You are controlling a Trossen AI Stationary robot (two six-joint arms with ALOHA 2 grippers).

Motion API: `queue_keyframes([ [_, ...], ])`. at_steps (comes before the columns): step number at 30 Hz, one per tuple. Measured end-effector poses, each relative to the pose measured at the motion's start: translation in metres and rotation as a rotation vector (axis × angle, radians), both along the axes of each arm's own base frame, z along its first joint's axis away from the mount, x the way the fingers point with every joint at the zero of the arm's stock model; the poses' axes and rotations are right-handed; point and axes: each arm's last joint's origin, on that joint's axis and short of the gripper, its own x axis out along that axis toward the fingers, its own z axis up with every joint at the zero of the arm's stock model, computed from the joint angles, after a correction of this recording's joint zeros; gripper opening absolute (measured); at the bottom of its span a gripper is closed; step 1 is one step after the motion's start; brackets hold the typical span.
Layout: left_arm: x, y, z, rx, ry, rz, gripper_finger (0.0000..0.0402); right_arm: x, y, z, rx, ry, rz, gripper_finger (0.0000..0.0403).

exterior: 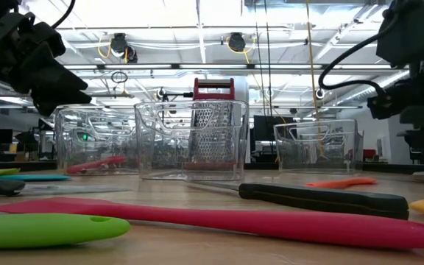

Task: Pick & Place Kitchen Items
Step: Put the black knife into the middle transparent bin

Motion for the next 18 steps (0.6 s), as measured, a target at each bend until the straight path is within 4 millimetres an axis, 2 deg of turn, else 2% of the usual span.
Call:
queue_keyframes([
  [2,0.000,0.000,0.000,0.002,-0.002,-0.001,0.0172,0.000,0.000,0.000,0.000,-0.001,-0.004,0.0065],
  [8,0.000,0.000,0.000,0.002,-0.002,-0.001,0.0172,-0.001,0.000,0.002,0.009,-0.025,-0.070,0.0065],
  [18,0.000,0.000,0.000,0.006,-0.001,-0.002,0.0172,0.000,0.001,0.022,0.098,-0.187,-0.081,0.0065],
])
